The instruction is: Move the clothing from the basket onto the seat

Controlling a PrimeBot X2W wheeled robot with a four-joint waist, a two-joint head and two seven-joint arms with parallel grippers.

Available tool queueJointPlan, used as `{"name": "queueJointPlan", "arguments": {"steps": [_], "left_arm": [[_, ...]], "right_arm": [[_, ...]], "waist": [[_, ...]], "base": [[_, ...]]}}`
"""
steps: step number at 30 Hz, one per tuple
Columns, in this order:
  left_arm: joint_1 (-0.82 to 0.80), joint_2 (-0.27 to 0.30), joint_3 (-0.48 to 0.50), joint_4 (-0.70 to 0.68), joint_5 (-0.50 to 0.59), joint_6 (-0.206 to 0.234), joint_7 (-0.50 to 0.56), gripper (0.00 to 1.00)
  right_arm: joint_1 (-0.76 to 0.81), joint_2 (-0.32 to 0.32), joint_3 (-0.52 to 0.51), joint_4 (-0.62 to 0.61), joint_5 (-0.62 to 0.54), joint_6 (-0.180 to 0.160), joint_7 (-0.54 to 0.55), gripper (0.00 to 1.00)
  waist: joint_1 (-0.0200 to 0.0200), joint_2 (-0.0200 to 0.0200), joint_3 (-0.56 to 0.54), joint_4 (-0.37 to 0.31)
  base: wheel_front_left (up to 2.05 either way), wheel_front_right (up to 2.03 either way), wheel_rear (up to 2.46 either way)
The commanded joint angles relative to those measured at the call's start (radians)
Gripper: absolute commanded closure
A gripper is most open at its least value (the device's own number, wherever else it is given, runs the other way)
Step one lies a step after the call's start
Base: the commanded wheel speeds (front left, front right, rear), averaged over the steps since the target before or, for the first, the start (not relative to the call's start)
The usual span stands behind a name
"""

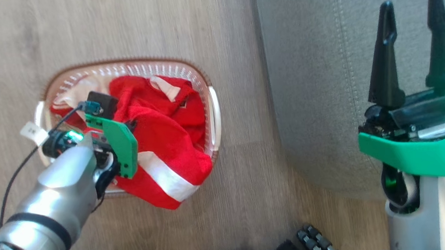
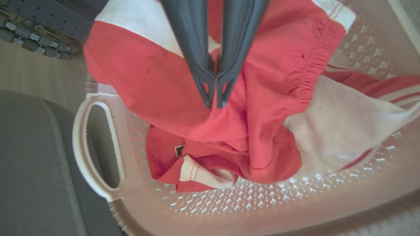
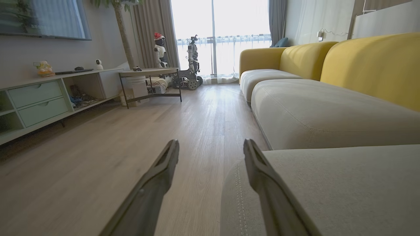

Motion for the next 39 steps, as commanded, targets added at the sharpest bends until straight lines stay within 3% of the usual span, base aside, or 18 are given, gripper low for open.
{"name": "queueJointPlan", "arguments": {"steps": [1,14,25,39], "left_arm": [[0.029,0.01,0.004,-0.03,-0.02,-0.006,-0.029,1.0],[0.159,0.024,-0.072,-0.155,-0.121,-0.006,-0.167,1.0],[0.179,0.049,-0.043,-0.296,-0.13,0.0,-0.227,1.0],[0.195,0.15,0.024,-0.724,-0.096,0.121,-0.199,1.0]], "right_arm": [[0.036,0.0,0.009,-0.024,-0.004,0.007,0.002,0.0],[0.152,-0.044,-0.005,0.014,0.031,0.007,0.04,0.0],[0.226,-0.056,-0.008,0.018,0.051,0.007,0.067,0.0],[0.325,-0.069,0.029,0.047,0.098,0.007,0.077,0.0]], "waist": [[0.0,-0.0001,-0.08,0.03],[0.0,-0.0001,-0.349,0.102],[0.0,-0.0001,-0.486,0.147],[0.0,-0.0001,-0.608,0.188]], "base": [[0.0,0.0,0.0],[0.0,0.0,0.0],[0.0,0.0,0.0],[0.0,0.0,0.0]]}}
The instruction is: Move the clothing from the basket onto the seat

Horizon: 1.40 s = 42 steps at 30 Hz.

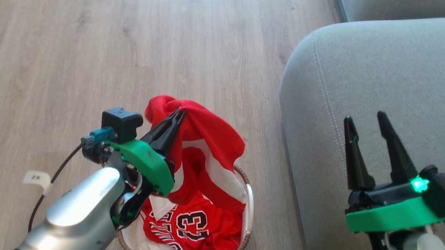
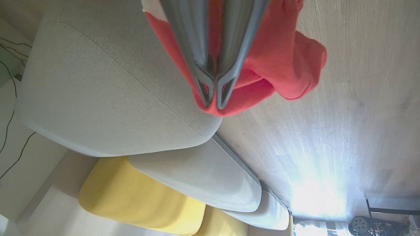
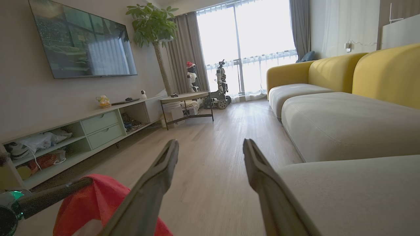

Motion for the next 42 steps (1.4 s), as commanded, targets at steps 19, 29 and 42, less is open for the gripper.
{"name": "queueJointPlan", "arguments": {"steps": [19,29,42], "left_arm": [[-0.169,0.128,0.096,-0.392,0.024,0.121,0.138,1.0],[-0.162,0.127,0.09,-0.403,0.02,0.131,0.145,1.0],[-0.174,0.096,0.053,-0.384,0.026,0.115,0.148,1.0]], "right_arm": [[0.03,-0.011,0.153,0.039,0.045,0.007,-0.033,0.0],[-0.007,-0.036,0.244,0.02,0.078,0.007,-0.039,0.0],[-0.188,-0.028,0.445,0.126,0.125,0.007,0.009,0.0]], "waist": [[0.0001,-0.0001,-0.046,0.023],[0.0001,-0.0001,-0.048,0.017],[0.0001,-0.0001,-0.054,0.041]], "base": [[0.0,0.0,0.0],[0.0,0.0,0.0],[0.0,0.0,0.0]]}}
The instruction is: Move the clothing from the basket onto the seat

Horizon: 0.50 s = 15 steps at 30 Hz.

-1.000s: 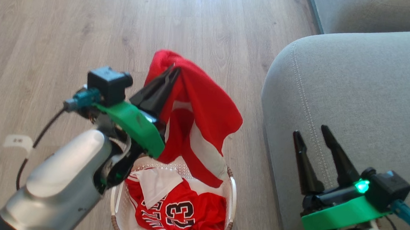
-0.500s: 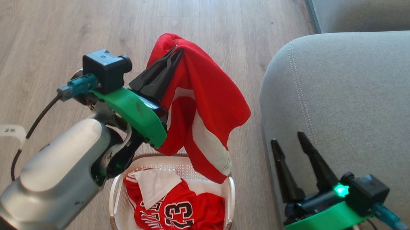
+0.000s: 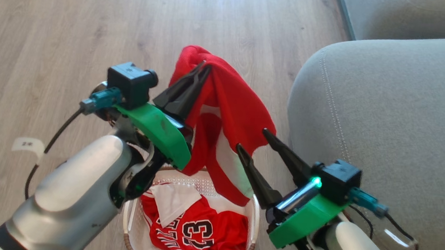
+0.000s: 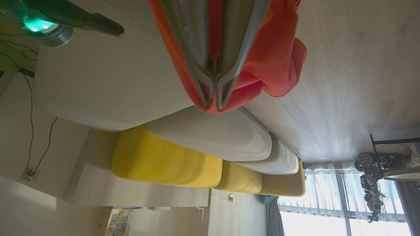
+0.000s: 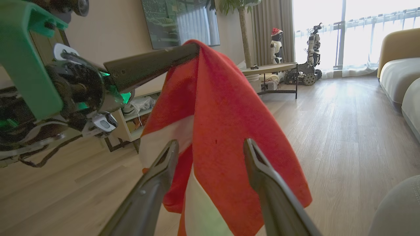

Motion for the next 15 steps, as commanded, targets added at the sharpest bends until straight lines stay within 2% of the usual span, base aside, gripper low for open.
{"name": "queueJointPlan", "arguments": {"steps": [1,15], "left_arm": [[-0.073,0.014,0.041,-0.023,0.009,-0.007,-0.003,1.0],[-0.078,-0.07,-0.033,0.009,0.01,-0.037,0.003,1.0]], "right_arm": [[-0.049,0.01,0.024,-0.007,0.011,0.007,0.003,0.0],[-0.223,0.039,0.095,0.329,0.062,0.007,-0.045,0.0]], "waist": [[0.0,0.0,-0.002,0.01],[0.0,0.0,-0.02,0.118]], "base": [[0.0,0.0,0.0],[0.0,0.0,0.0]]}}
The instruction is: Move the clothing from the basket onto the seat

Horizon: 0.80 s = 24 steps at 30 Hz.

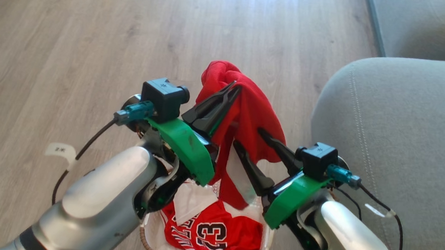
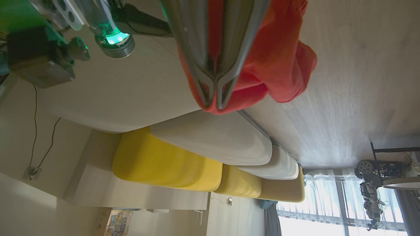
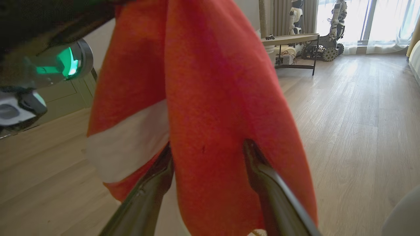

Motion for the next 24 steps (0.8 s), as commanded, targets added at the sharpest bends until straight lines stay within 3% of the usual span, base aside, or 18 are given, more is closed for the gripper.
{"name": "queueJointPlan", "arguments": {"steps": [1,9,10,11,12,24], "left_arm": [[-0.078,0.006,0.038,-0.025,0.009,-0.005,0.002,1.0],[-0.077,-0.018,0.011,-0.015,0.005,-0.018,0.006,1.0],[-0.076,-0.019,0.009,-0.014,0.004,-0.019,0.007,1.0],[-0.075,-0.019,0.008,-0.012,0.004,-0.019,0.008,1.0],[-0.075,-0.019,0.007,-0.011,0.003,-0.019,0.008,1.0],[-0.064,-0.004,0.008,-0.001,-0.004,-0.011,0.007,1.0]], "right_arm": [[-0.054,0.014,0.012,-0.01,0.01,0.007,-0.014,0.0],[-0.123,0.018,0.044,0.106,0.045,0.007,-0.043,0.0],[-0.13,0.019,0.05,0.115,0.049,0.007,-0.046,0.29],[-0.136,0.02,0.055,0.123,0.054,0.007,-0.049,0.81],[-0.141,0.02,0.059,0.13,0.058,0.007,-0.051,1.0],[-0.154,0.009,0.04,0.115,0.073,0.007,-0.059,1.0]], "waist": [[0.0,0.0,-0.003,0.016],[0.0,0.0,-0.008,0.057],[0.0,0.0,-0.009,0.06],[0.0,0.0,-0.009,0.063],[0.0,0.0,-0.01,0.065],[0.0,0.0,-0.01,0.07]], "base": [[0.0,0.0,0.0],[0.0,0.0,0.0],[0.0,0.0,0.0],[0.0,0.0,0.0],[0.0,0.0,0.0],[0.0,0.0,0.0]]}}
